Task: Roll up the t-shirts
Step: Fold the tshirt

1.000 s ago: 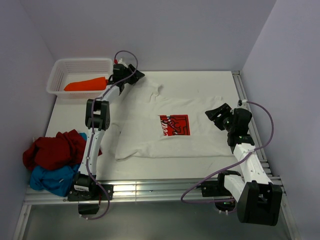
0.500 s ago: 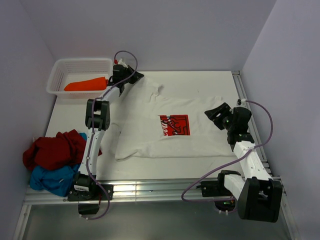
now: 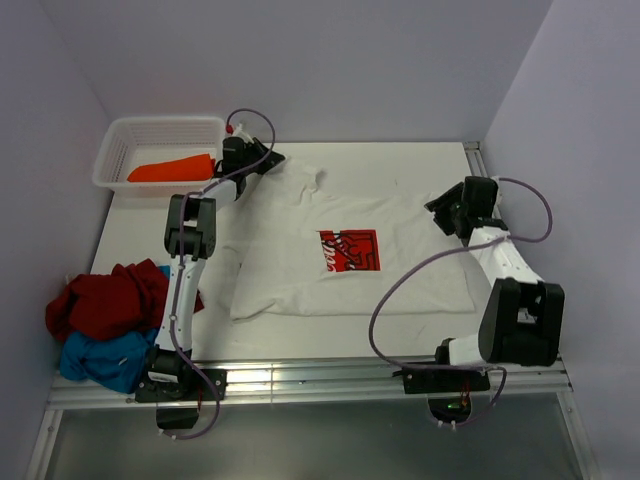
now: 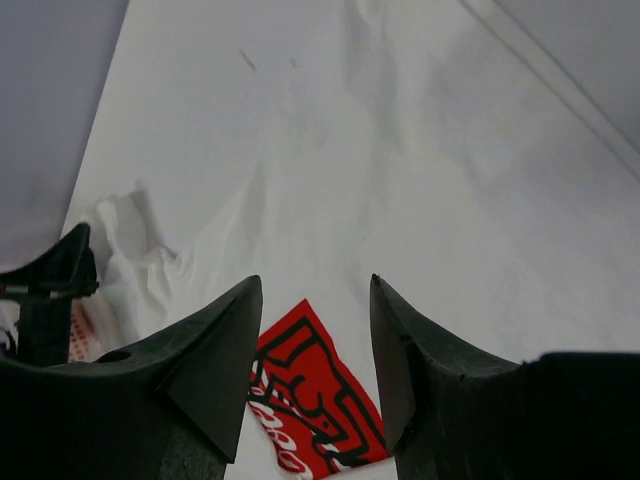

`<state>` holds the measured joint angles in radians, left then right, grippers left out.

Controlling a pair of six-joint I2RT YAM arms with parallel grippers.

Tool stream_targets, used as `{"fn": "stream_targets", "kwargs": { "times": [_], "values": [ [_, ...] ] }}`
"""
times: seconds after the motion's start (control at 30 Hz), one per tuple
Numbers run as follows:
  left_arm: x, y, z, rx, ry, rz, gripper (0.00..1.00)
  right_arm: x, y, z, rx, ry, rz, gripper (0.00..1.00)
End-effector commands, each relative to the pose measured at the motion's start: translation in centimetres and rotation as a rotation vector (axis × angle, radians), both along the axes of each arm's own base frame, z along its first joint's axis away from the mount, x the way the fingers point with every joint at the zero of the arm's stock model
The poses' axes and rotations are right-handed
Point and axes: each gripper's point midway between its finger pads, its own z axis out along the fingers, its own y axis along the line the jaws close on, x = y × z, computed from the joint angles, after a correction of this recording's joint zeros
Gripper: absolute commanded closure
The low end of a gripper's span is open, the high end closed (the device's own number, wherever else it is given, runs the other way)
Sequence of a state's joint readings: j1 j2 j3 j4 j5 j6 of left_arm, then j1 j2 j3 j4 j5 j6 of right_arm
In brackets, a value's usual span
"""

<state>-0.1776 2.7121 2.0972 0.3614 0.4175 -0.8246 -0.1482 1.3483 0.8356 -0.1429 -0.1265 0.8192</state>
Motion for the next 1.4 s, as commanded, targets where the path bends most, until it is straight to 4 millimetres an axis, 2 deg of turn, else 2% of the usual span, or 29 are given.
{"fn": "stream_targets", "kwargs": {
  "times": [0.0, 0.03, 0.07, 0.1, 0.13, 0.17, 0.2, 0.23, 0.27, 0.3, 0.33, 0.4, 0.43, 0.5, 0.53, 0.57, 0.7, 0.83, 0.97, 1.2, 1.27, 1.3, 1.37],
  "values": [
    [1.1, 1.1, 7.5, -0.017, -0.178, 0.013, 0.99, 3.3, -2.0, 1.9, -0.006, 0.006, -0.127, 0.46],
    [1.1, 1.3, 7.6, -0.023, -0.178, 0.009, 1.00, 3.7, -2.2, 0.0, 0.007, 0.073, -0.141, 0.46],
    [1.2, 1.4, 7.8, -0.023, -0.181, 0.009, 1.00, 4.4, -2.3, -0.2, 0.011, 0.089, -0.149, 0.46],
    [1.2, 1.5, 7.8, -0.018, -0.180, 0.008, 1.00, 5.9, -3.3, 1.3, 0.003, 0.073, -0.208, 0.47],
    [1.1, 1.5, 8.2, -0.014, -0.185, 0.008, 1.00, 5.7, -3.7, -1.1, 0.006, 0.171, -0.238, 0.47],
    [1.1, 1.5, 8.3, -0.011, -0.190, 0.008, 1.00, 6.7, -4.0, -0.9, 0.008, 0.167, -0.248, 0.47],
    [1.1, 1.6, 8.7, -0.012, -0.199, 0.012, 1.00, 8.3, -4.2, 0.4, 0.010, 0.138, -0.255, 0.47],
    [1.1, 1.7, 8.8, -0.014, -0.199, 0.017, 1.00, 8.6, -4.4, -1.2, 0.017, 0.189, -0.269, 0.47],
    [1.0, 1.7, 9.0, -0.024, -0.199, 0.015, 1.00, 9.3, -4.5, -1.4, 0.025, 0.190, -0.272, 0.47],
    [1.1, 1.6, 9.1, -0.031, -0.197, 0.013, 1.00, 10.4, -4.7, -0.6, 0.045, 0.171, -0.287, 0.47],
    [1.1, 1.5, 9.1, -0.037, -0.195, 0.010, 1.00, 10.6, -4.8, -2.1, 0.059, 0.212, -0.297, 0.47],
    [1.2, 1.5, 8.8, -0.045, -0.171, 0.016, 0.99, 11.8, -4.8, -2.1, 0.087, 0.208, -0.309, 0.47],
    [1.2, 1.5, 8.7, -0.044, -0.168, 0.018, 1.00, 11.9, -5.0, -3.3, 0.097, 0.239, -0.321, 0.47],
    [1.1, 1.7, 9.1, -0.044, -0.180, 0.026, 1.00, 12.5, -5.2, -3.5, 0.116, 0.248, -0.350, 0.47],
    [1.1, 1.7, 8.8, -0.039, -0.173, 0.031, 1.00, 12.6, -5.5, -4.4, 0.123, 0.267, -0.359, 0.47],
    [1.1, 1.7, 8.9, -0.032, -0.179, 0.034, 1.00, 13.0, -5.7, -4.3, 0.134, 0.261, -0.371, 0.47],
    [1.0, 1.1, 8.4, -0.004, -0.178, 0.012, 1.00, 13.2, -6.7, -5.9, 0.139, 0.294, -0.412, 0.48],
    [1.1, 0.5, 8.8, 0.020, -0.207, -0.005, 1.00, 13.5, -7.5, -6.9, 0.160, 0.303, -0.429, 0.49],
    [0.9, 0.7, 9.3, 0.029, -0.233, -0.005, 1.00, 14.2, -8.4, -7.5, 0.173, 0.304, -0.436, 0.49],
    [0.6, 0.4, 11.1, 0.048, -0.272, -0.013, 1.00, 14.5, -8.9, -9.7, 0.210, 0.347, -0.456, 0.50],
    [0.5, 0.4, 11.5, 0.049, -0.281, -0.016, 1.00, 14.9, -8.5, -9.8, 0.243, 0.339, -0.434, 0.61],
    [0.5, 0.4, 11.8, 0.048, -0.286, -0.017, 1.00, 15.1, -8.6, -10.0, 0.250, 0.339, -0.432, 0.63],
    [0.5, 0.5, 11.9, 0.052, -0.281, -0.013, 1.00, 15.2, -8.7, -9.9, 0.257, 0.333, -0.426, 0.78]
  ]
}}
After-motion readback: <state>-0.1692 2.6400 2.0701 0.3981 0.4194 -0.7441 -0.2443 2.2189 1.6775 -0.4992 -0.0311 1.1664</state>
